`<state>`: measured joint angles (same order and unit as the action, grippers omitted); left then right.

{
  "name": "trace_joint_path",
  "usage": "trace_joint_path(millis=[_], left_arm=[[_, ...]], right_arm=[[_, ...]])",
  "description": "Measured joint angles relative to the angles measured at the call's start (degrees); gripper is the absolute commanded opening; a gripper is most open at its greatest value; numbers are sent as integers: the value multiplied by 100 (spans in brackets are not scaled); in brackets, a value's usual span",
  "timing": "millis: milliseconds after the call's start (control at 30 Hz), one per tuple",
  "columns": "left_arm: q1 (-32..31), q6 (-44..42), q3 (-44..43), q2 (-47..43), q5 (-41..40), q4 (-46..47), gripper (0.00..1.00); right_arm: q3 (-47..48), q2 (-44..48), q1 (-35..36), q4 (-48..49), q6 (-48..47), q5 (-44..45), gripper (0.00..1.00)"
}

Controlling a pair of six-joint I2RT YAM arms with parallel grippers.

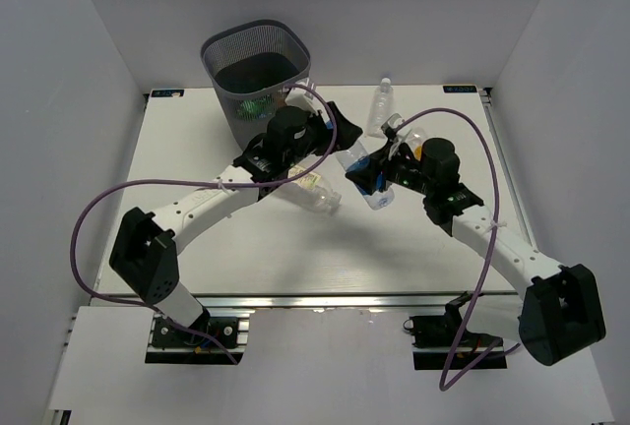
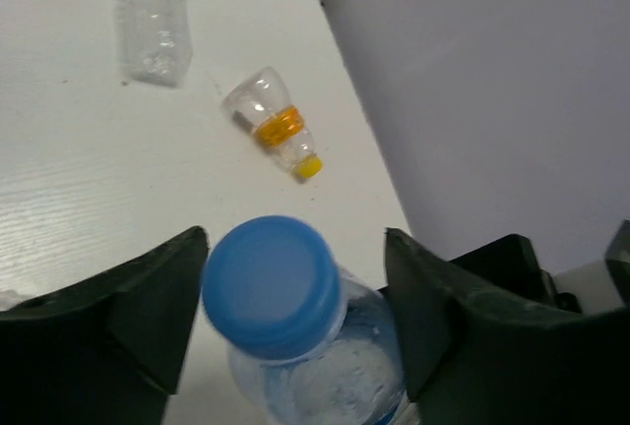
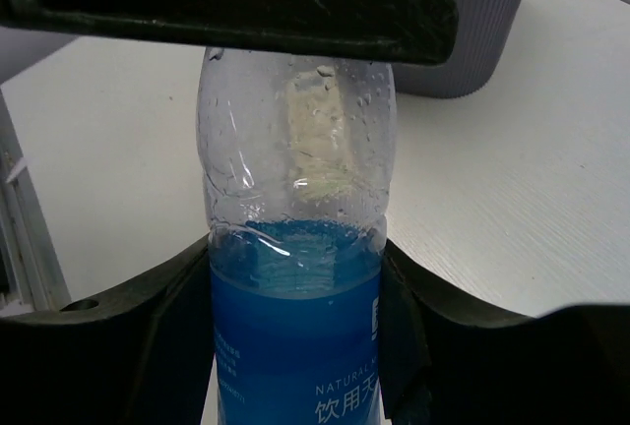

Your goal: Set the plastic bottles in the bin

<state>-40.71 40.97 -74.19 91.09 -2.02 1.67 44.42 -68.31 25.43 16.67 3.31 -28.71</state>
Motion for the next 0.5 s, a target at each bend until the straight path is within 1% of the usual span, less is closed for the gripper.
trace_joint_path(millis=[33,67,133,167,200,233,267,300,333,400,433,500], left_arm=[[-13,22,-2,-4,48,87,68],[-37,50,0,-15,79,190,55],[-81,85,0,-46,87,337,43],[-83,90,0,-63,103,369,39],[-83,103,0,-79,107,407,30],[-83,92,0,-101,118,433,26],[-83,87,0,-129,116,439,21],[-83,70,0,-153,118,437,14],[-83,39,0,-177,122,435,11],[-83,-15,0,-219,107,413,10],[-83,-59,-2,-240,83,376,7],[-83,-164,-74,-260,-70,186,7]], right_arm=[[-4,22,13,26,74,-20,52],[-9,44,20,63,129,-52,52],[-22,76,22,151,221,-94,54],[-28,107,20,201,260,-118,58],[-31,136,22,243,278,-103,61],[-31,153,22,273,286,-101,67],[-31,164,22,297,306,-105,89],[-31,177,22,321,356,-107,89],[-31,190,24,350,348,-127,89],[-28,247,26,378,334,-136,89],[-22,282,35,367,330,-136,89],[26,358,44,271,273,-122,89]])
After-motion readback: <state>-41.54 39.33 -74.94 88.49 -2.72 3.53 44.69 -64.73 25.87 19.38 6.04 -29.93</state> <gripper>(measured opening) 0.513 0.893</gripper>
